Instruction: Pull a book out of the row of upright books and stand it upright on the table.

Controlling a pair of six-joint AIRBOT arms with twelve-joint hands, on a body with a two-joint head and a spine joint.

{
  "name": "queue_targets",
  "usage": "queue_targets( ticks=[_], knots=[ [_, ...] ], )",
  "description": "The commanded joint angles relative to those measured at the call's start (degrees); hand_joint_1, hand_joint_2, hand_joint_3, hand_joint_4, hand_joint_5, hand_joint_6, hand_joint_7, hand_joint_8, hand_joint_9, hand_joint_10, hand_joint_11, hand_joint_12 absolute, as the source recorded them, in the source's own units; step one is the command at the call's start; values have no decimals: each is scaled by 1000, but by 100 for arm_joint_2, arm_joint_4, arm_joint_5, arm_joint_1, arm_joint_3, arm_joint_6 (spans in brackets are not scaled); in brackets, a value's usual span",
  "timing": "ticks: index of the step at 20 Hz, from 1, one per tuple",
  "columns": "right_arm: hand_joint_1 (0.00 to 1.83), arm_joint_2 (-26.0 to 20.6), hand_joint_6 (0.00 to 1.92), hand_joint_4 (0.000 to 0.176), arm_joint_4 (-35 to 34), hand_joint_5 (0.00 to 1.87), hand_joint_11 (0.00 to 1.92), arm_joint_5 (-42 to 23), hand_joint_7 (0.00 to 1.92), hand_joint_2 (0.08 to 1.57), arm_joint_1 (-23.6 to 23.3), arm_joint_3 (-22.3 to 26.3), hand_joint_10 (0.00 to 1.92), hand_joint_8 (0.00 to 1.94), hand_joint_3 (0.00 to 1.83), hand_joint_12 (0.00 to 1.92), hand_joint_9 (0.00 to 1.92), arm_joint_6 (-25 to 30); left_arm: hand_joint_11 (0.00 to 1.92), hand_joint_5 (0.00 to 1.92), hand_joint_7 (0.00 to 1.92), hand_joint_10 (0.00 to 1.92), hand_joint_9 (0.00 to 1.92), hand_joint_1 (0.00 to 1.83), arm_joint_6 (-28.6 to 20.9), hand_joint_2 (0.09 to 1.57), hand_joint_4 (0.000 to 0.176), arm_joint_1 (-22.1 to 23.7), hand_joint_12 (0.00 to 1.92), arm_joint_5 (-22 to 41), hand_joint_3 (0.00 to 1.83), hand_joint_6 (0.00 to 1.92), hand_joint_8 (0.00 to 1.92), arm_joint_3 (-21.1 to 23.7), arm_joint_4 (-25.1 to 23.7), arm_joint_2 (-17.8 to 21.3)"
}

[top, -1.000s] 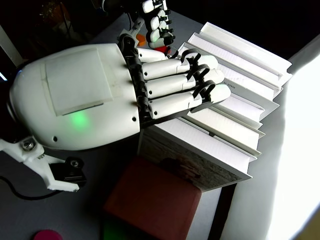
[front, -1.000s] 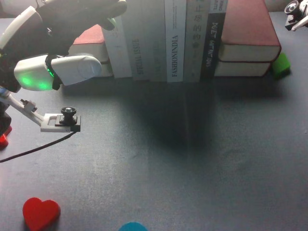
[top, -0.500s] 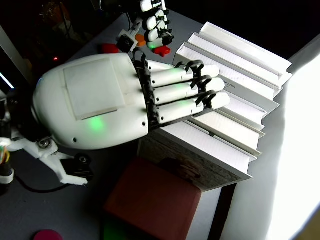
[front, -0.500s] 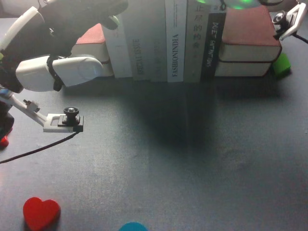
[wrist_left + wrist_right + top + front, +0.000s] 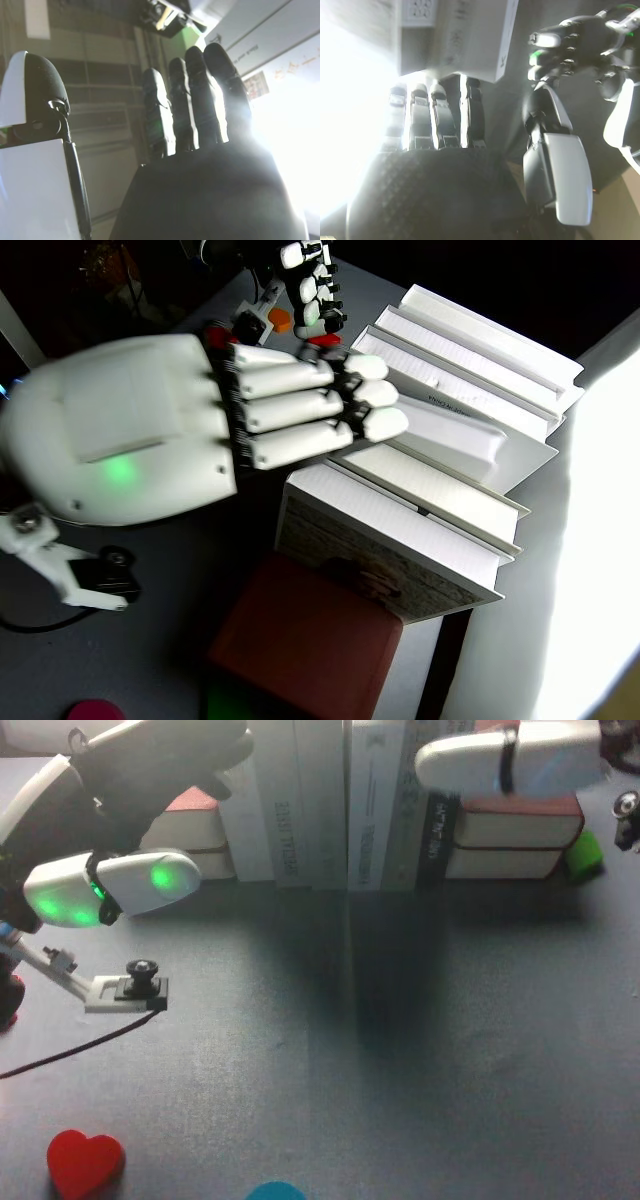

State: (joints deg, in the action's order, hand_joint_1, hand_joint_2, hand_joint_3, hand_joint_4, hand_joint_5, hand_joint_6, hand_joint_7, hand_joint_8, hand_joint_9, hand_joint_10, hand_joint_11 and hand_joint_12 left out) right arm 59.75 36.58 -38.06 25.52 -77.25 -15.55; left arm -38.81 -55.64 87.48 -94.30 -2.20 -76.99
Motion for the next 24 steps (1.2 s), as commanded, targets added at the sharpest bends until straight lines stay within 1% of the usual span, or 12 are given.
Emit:
queue_targets(
  ticks=[1,6,8,11,13,14,18,20,21,22,23,24],
  knots=[
    [102,-1,4,175,-128,355,0,-392,0,1202,65,76,0,0,0,0,0,-77,0,531,401,55,431,962,-54,903,94,9,1564,667,0,28,3,34,275,-5],
    [134,-69,1,176,-540,253,0,-932,0,1192,628,364,0,0,0,0,0,-212,0,539,427,66,452,926,-54,931,87,-126,1567,750,5,33,12,93,405,26],
    [114,-97,11,176,-657,278,0,-1006,0,1216,742,398,0,0,6,0,0,-233,0,535,428,60,431,931,-54,953,63,-143,1552,751,13,34,8,98,418,26],
    [21,-193,7,176,-800,274,0,-1117,0,1221,935,521,0,0,5,0,0,-261,0,532,405,51,408,902,-54,942,92,-200,1541,778,7,35,0,116,468,15],
    [46,-230,17,174,-837,308,0,-1166,0,1226,1001,562,0,0,5,0,0,-273,0,502,379,42,385,899,-54,961,82,-230,1492,781,13,25,0,121,500,15],
    [16,-232,14,153,-850,308,0,-1182,0,1233,1001,565,0,0,7,0,0,-295,0,491,377,42,381,893,-54,971,79,-231,1503,789,15,22,0,125,501,19],
    [51,-259,0,176,-904,189,0,-1241,0,1275,1000,585,0,0,14,0,0,-322,0,492,396,57,400,897,-54,967,72,-229,1540,791,8,26,6,124,500,12],
    [61,-362,12,142,-941,222,0,-1334,0,1308,996,663,0,0,18,0,0,-321,0,510,371,48,367,933,-54,953,87,-230,1490,787,1,41,0,129,500,0],
    [63,-485,16,169,-946,237,0,-1391,0,1282,994,724,0,0,4,0,0,-317,0,518,368,50,369,938,-54,952,85,-230,1486,785,0,46,0,130,499,-6],
    [103,-702,15,175,-913,243,0,-1445,0,1247,980,842,0,0,0,0,0,-317,0,530,383,60,384,938,-54,934,89,-228,1542,770,0,55,5,126,487,-16],
    [48,-844,5,176,-859,198,0,-1483,0,1216,905,936,0,0,0,0,0,-317,0,533,388,61,381,935,-54,917,94,-220,1558,755,0,60,7,125,476,-22],
    [43,-1001,9,157,-778,207,0,-1531,0,1185,718,1036,0,0,0,0,0,-317,0,523,376,55,364,938,-54,921,90,-217,1563,747,0,57,1,129,468,-23]
  ],
)
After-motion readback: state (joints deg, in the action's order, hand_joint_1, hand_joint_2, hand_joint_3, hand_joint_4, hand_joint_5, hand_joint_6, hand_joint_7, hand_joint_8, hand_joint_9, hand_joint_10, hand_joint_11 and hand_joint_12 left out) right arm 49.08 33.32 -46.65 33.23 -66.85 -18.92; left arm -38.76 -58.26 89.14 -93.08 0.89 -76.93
